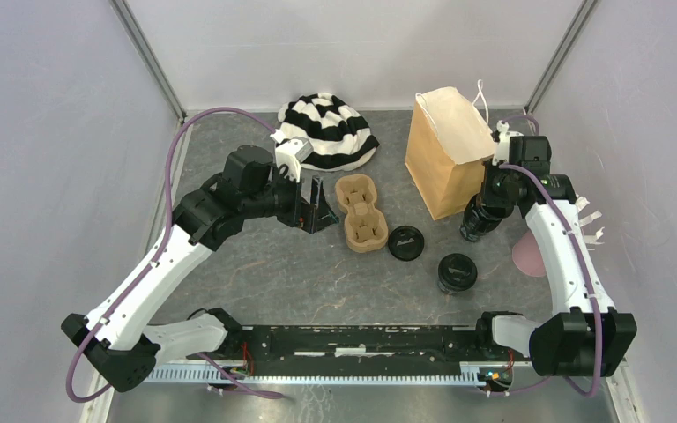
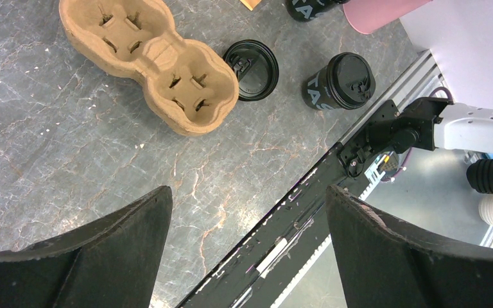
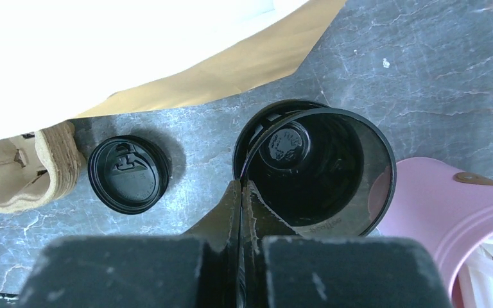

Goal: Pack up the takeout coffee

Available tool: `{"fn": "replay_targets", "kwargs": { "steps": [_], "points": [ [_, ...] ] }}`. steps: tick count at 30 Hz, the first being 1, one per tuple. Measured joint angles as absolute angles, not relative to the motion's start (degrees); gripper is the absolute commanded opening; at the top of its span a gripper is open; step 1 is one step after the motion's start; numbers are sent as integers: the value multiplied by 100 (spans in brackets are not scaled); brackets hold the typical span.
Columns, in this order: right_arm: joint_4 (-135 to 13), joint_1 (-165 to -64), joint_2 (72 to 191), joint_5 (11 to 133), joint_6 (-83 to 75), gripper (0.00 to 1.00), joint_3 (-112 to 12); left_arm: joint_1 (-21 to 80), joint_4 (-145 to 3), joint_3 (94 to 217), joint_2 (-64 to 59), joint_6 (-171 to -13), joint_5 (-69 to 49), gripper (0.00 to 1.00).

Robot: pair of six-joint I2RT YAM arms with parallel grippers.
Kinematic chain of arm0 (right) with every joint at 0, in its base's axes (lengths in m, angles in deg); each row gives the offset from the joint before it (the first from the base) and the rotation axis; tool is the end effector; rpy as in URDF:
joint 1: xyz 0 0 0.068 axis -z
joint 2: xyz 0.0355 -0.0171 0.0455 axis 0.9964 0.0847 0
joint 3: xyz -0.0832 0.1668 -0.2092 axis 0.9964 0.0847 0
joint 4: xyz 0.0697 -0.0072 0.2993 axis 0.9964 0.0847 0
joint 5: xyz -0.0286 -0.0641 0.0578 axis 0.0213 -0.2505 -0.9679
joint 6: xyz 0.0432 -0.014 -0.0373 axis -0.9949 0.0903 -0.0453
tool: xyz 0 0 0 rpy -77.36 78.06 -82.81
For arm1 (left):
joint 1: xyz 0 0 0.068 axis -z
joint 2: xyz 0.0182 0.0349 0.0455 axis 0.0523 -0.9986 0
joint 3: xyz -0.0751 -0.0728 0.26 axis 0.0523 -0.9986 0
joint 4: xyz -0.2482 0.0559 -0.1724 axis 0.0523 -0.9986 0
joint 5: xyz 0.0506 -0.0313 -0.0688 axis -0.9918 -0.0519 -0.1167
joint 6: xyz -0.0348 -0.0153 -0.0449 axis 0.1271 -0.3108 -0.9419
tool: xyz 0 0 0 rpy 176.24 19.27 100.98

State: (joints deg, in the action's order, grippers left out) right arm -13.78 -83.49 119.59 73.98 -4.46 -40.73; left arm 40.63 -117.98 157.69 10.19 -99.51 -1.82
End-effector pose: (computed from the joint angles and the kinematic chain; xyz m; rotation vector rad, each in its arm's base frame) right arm 0.2938 -0.0042 0.3226 0.1446 2.4492 0.1630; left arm 0.2048 -0.1733 0.4093 0.5362 2.1972 -0.8683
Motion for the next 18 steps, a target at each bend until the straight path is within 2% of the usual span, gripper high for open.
{"fn": "replay_targets", "kwargs": {
  "steps": [18],
  "points": [
    [-678, -8804, 11801, 8254, -337, 0, -5364, 4063, -11791, 15769, 1096, -9951, -182, 95]
  ]
}}
